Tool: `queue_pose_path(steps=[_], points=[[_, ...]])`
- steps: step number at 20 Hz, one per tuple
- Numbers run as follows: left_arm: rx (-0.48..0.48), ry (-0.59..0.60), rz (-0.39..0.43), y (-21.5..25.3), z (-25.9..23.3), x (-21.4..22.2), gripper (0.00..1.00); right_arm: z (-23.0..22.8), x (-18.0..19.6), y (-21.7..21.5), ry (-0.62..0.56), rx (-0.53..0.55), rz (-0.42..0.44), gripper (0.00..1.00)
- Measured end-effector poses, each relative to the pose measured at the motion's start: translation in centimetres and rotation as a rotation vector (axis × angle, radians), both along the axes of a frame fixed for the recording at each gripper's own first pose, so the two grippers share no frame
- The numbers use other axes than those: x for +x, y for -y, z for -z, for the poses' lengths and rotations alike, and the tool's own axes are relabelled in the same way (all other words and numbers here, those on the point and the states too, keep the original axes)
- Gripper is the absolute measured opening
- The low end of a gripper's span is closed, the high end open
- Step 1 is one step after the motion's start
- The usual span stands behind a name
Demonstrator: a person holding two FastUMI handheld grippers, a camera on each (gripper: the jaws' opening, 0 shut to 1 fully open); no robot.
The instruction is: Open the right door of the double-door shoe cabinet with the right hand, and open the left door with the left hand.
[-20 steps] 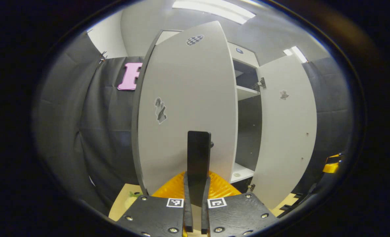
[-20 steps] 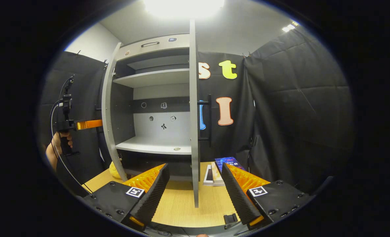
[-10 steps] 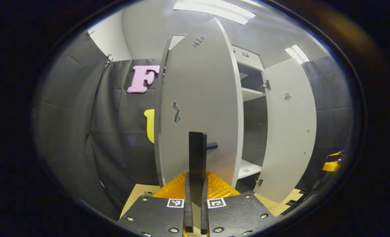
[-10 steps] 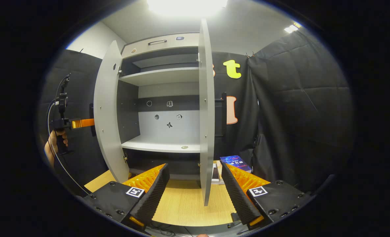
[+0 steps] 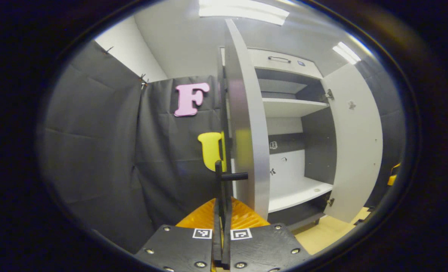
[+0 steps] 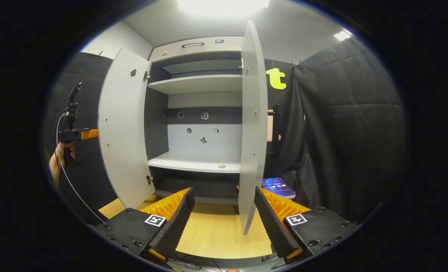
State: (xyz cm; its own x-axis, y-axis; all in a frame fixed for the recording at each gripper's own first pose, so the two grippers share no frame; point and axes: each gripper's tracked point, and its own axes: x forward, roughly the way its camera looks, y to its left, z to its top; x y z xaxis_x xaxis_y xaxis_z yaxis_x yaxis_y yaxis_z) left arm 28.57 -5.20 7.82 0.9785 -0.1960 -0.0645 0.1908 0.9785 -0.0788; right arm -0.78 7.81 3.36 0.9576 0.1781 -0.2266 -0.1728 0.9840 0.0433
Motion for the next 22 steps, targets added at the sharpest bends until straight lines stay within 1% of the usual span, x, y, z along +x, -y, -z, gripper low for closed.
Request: queue_pose_path(steps=[1,2,3,4,5,6,7,10,12,13,14,15,16,17,18,21,22], points=[[-0.051,-0.007,0.032,1.3,-0.3,-0.7,0.03,0.1,0.2,-0.4,-0.003,-0.006,-0.009,0.99],[-0.052,-0.006,0.03,1.5,-0.7,-1.3,0.03,0.1,0.1,-0.9,-0.005,-0.011,-0.017,0.99],[-0.029,-0.002,0.024,1.5,-0.8,-1.7,0.0,-0.1,0.0,-1.6,-0.003,-0.014,-0.023,0.99],[-0.016,0.009,0.024,1.2,-1.0,-1.5,0.0,-0.3,0.0,-2.1,0.002,-0.014,-0.028,0.96],[-0.008,0.016,0.02,1.1,-1.1,-1.5,0.0,-0.5,0.0,-2.5,0.007,-0.014,-0.03,0.99],[-0.003,0.02,0.015,1.2,-0.8,-1.5,0.03,-0.7,-0.2,-2.7,0.01,-0.017,-0.028,0.99],[-0.008,0.024,0.016,1.3,-0.9,-1.5,0.0,-0.7,-0.5,-2.9,0.012,-0.019,-0.021,1.0],[-0.031,0.043,0.0,1.0,-1.3,-1.8,0.0,-1.2,-1.1,-2.9,0.025,-0.012,0.01,1.0],[-0.036,0.059,-0.032,0.4,-1.7,-2.0,0.0,-1.6,-1.8,-3.4,0.037,0.002,0.03,1.0],[-0.035,0.066,-0.049,0.2,-1.8,-2.2,0.02,-1.9,-2.1,-3.4,0.046,0.009,0.037,1.0],[-0.035,0.075,-0.06,0.1,-2.0,-2.5,0.0,-2.2,-2.1,-3.2,0.056,0.014,0.043,1.0],[-0.034,0.083,-0.072,0.0,-2.0,-2.6,0.02,-2.6,-2.1,-2.9,0.069,0.019,0.047,1.0],[-0.034,0.088,-0.082,-0.1,-1.9,-2.8,0.0,-2.8,-2.2,-2.8,0.08,0.024,0.047,1.0],[-0.033,0.087,-0.087,-0.1,-1.9,-2.9,0.02,-3.1,-2.1,-2.5,0.09,0.028,0.044,1.0],[-0.033,0.079,-0.094,-0.1,-1.8,-3.1,0.02,-3.3,-1.8,-2.3,0.099,0.029,0.041,1.0],[-0.034,0.051,-0.107,0.3,-1.2,-4.5,0.02,-4.1,-1.3,-1.3,0.121,0.036,0.04,1.0],[-0.028,0.048,-0.109,0.4,-1.2,-4.8,0.0,-4.4,-1.2,-0.9,0.134,0.036,0.038,1.0]])
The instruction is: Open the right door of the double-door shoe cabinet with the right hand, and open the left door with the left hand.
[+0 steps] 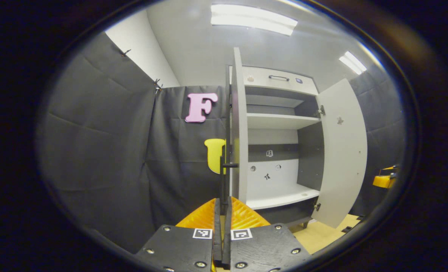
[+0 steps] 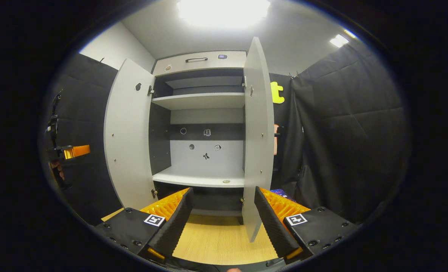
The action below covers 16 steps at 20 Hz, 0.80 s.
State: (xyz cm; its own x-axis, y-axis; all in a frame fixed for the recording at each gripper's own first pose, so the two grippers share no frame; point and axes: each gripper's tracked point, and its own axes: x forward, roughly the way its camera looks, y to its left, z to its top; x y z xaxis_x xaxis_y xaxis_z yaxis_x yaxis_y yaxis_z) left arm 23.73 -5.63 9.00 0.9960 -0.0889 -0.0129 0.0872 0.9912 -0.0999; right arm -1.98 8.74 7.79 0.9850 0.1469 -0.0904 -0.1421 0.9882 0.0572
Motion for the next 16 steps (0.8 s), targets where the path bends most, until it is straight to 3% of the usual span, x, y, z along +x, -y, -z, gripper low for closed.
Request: queue_pose_path(steps=[4,13,16], points=[[0.008,-0.027,-0.018,1.0,0.6,-0.8,0.03,-1.0,0.0,0.9,0.061,-0.035,0.0,0.96],[0.025,-0.059,-0.039,2.4,1.2,-1.8,0.0,-0.4,0.2,1.5,0.062,0.04,0.001,1.0],[0.041,-0.062,-0.059,2.2,1.3,-1.8,0.1,-0.3,0.2,2.0,0.062,0.031,0.007,1.0]])
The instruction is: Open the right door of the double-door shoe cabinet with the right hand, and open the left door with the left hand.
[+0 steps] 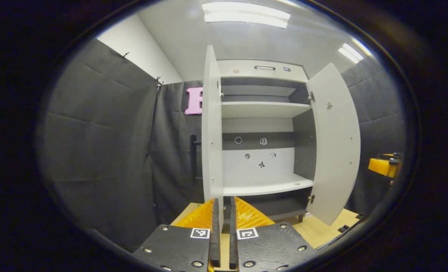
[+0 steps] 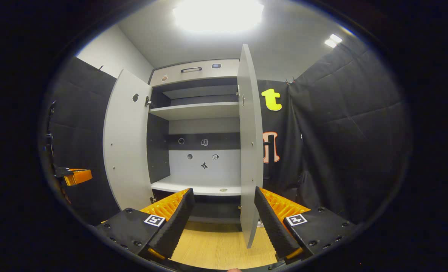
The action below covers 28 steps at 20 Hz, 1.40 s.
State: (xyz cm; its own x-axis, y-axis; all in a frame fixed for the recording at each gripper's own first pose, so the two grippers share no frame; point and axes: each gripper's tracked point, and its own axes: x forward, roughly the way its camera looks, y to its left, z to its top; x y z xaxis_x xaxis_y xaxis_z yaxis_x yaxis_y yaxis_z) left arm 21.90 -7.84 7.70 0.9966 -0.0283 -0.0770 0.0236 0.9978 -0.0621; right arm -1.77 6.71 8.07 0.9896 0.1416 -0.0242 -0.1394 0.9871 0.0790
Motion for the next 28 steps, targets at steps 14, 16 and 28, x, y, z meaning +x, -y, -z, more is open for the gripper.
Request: queue_pose_path(steps=[14,16,28], points=[[0.031,0.036,-0.01,-0.2,-0.8,0.2,0.81,-0.6,-0.3,0.3,0.017,0.003,-0.007,1.0],[0.045,0.029,-0.013,-0.3,-0.7,0.1,0.81,-0.6,-0.4,0.4,0.018,0.005,-0.007,1.0],[0.015,0.054,-0.027,0.0,-1.0,0.6,0.92,-0.4,0.1,0.6,0.014,-0.001,-0.002,1.0]])
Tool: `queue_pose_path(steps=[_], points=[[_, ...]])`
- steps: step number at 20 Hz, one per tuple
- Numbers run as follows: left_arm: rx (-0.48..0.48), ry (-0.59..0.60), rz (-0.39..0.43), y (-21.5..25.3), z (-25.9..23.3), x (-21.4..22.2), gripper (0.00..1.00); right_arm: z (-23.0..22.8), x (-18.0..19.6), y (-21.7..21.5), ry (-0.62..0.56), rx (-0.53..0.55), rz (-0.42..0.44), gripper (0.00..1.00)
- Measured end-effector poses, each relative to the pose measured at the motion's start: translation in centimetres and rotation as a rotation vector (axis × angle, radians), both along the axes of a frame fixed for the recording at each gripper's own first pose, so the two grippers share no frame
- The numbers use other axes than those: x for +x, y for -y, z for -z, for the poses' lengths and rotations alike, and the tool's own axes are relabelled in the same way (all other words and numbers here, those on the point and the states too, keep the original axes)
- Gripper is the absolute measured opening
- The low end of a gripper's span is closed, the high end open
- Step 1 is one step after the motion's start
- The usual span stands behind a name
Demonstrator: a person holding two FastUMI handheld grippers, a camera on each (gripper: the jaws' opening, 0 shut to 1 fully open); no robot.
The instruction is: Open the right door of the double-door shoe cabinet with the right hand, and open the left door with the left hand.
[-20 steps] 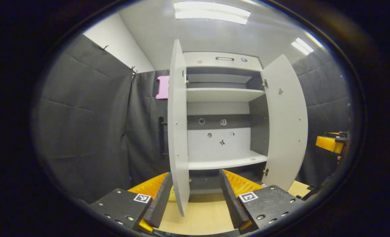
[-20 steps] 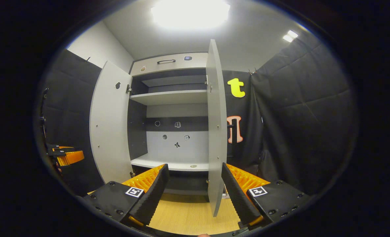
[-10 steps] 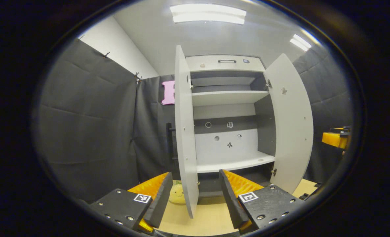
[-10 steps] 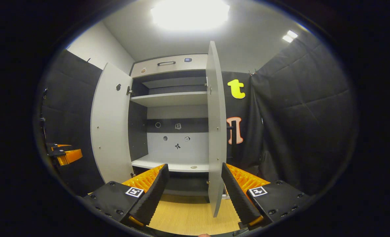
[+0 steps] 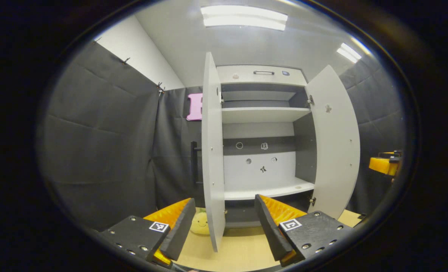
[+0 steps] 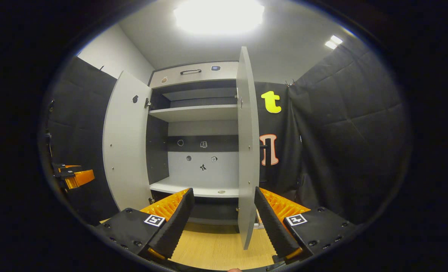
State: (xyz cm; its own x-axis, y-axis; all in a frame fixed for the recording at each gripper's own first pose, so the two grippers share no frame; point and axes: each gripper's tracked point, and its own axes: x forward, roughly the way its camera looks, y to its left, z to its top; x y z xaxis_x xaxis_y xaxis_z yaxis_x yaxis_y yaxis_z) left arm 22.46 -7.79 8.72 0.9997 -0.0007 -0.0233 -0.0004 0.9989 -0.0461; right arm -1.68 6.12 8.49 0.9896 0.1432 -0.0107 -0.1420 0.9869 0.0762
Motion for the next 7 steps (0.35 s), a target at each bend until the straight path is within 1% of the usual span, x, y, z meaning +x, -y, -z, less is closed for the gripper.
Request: queue_pose_path(steps=[7], points=[[0.032,-0.006,-0.008,-0.43,0.02,0.04,0.9,-0.04,0.27,0.06,0.002,0.001,0.004,1.0]])
